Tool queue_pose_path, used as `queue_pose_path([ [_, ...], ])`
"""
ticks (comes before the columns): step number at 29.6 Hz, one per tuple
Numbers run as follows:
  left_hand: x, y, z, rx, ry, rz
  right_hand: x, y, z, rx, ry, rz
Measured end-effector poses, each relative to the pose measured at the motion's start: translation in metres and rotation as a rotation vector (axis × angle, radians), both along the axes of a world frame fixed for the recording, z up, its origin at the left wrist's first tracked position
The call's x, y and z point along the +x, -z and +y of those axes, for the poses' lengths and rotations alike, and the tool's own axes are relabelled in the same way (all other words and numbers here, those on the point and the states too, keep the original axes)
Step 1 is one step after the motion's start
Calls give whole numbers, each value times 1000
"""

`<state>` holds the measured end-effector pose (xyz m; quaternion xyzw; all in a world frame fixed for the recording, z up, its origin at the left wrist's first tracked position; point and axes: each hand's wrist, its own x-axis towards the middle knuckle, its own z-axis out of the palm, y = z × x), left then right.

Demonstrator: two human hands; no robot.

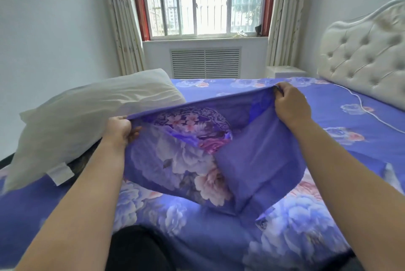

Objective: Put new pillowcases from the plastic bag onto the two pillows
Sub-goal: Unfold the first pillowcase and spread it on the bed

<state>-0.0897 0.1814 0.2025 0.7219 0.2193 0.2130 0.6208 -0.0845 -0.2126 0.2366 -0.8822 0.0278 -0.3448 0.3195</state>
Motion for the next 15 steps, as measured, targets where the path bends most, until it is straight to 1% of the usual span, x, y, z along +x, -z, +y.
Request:
queue_pose_path([
  [1, -3, 0, 0, -68, -56, -97, -3, 0, 0, 18, 27, 0],
  [2, -7, -4, -1, 8, -150, -202, -5, -2, 1, 48, 44, -5],
  [4, -18, -17, -1, 229, -368, -411, -10, -10, 0, 133, 65, -41],
  [5, -23, -27, -2, 270, -439, -506, -14, -17, -1, 154, 74, -74],
  [6, -26, -39, -3, 254, -452, -554, -16, -24, -6, 125, 104, -93],
  [7, -25, -46, 0, 228, -420, -553, -16, -30, -12, 52, 152, -79],
  [8, -25, -51, 2, 177, -335, -510, -18, -35, -19, -49, 199, -17],
  [9, -25, -52, 4, 89, -240, -446, -20, -38, -26, -130, 214, 92],
  [10, -28, -52, 5, 15, -165, -402, -22, -40, -31, -149, 190, 216],
  [11, -32, -48, 7, 1, -153, -379, -24, -41, -34, -99, 136, 305],
  [12, -36, -45, 7, 47, -180, -377, -28, -41, -34, 25, 71, 353],
  [13, -42, -43, 5, 115, -228, -408, -31, -39, -32, 246, -14, 364],
  [14, -50, -44, 2, 189, -279, -451, -36, -38, -28, 528, -120, 338],
  [15, -58, -47, -2, 244, -341, -507, -40, -38, -24, 794, -212, 251],
])
